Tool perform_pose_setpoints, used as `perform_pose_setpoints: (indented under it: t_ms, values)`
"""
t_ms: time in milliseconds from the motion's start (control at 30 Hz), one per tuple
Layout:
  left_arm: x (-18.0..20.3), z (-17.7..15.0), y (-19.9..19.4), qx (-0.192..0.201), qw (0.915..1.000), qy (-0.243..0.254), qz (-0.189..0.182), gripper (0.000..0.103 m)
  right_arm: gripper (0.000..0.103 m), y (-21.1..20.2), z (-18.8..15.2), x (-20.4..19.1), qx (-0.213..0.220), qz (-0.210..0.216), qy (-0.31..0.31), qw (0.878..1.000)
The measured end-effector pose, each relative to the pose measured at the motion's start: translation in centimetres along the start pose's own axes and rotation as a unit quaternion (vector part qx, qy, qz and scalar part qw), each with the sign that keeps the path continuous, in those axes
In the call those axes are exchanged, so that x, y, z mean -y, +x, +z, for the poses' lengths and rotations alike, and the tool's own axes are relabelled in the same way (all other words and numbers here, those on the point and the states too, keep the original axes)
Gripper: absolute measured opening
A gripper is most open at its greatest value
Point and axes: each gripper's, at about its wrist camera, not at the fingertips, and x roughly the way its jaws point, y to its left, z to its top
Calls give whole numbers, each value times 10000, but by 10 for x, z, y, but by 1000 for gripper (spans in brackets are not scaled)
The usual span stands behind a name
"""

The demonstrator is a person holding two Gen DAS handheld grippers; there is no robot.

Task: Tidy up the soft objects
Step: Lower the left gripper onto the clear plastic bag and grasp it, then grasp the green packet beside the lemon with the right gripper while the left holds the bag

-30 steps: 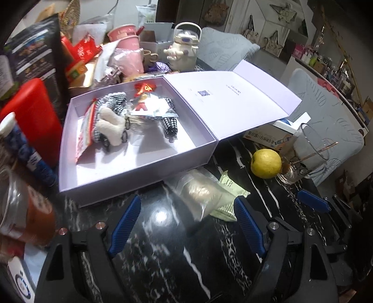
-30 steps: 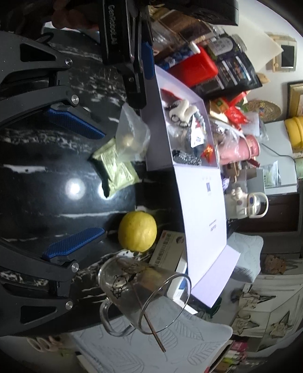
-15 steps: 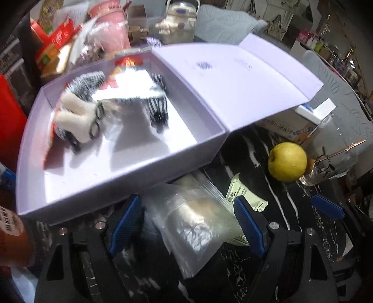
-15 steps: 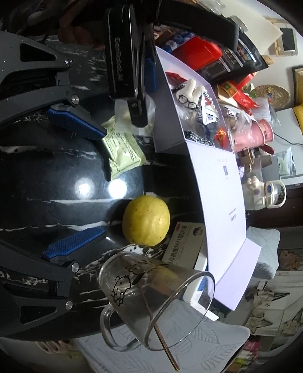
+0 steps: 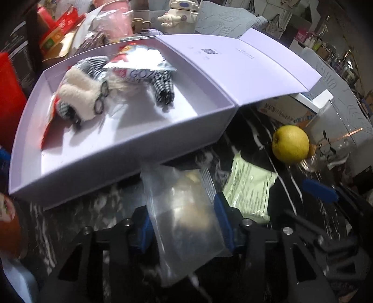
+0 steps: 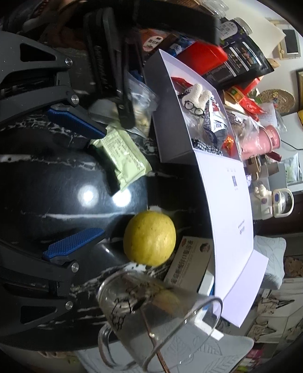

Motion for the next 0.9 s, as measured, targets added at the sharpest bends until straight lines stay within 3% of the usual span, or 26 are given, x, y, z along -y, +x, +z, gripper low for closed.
perform_pose_setpoints:
  t_ms: [400, 500, 900]
  values:
    - [-33, -30, -37, 230, 9991, -264, 234, 42, 79, 36, 11, -26, -215, 318, 10, 9993]
    - [-39, -31, -25, -47, 9991, -394, 131, 41, 79, 40, 14, -32, -186, 252, -25, 9995]
    - [-34, -34, -27, 62, 9994, -235, 266, 42, 81, 54, 20, -50, -119, -281, -469, 9984]
